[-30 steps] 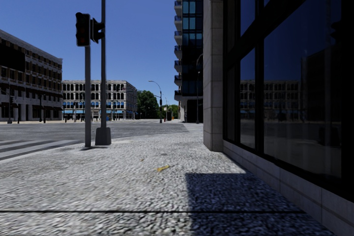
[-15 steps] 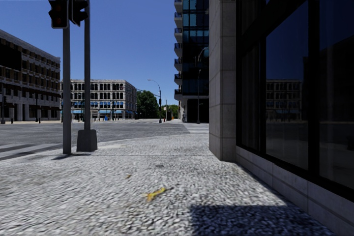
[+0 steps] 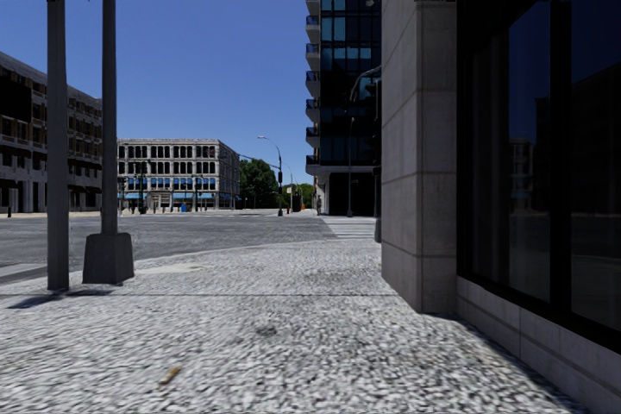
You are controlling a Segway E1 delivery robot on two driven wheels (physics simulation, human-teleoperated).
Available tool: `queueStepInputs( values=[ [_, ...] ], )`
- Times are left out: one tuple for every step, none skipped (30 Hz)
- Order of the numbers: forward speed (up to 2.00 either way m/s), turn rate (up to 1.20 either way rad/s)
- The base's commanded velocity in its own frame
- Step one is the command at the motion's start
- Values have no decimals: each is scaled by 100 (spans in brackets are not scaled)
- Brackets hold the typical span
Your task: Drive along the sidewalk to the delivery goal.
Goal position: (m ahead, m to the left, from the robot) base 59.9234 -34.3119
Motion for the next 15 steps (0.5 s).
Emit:
queueStepInputs(
  values=[
    [200, 0],
    [200, 0],
    [200, 0],
    [200, 0],
    [200, 0],
    [200, 0],
    [200, 0],
    [200, 0],
    [200, 0],
    [200, 0],
    [200, 0],
    [200, 0],
    [200, 0],
    [200, 0],
    [200, 0]
  ],
)
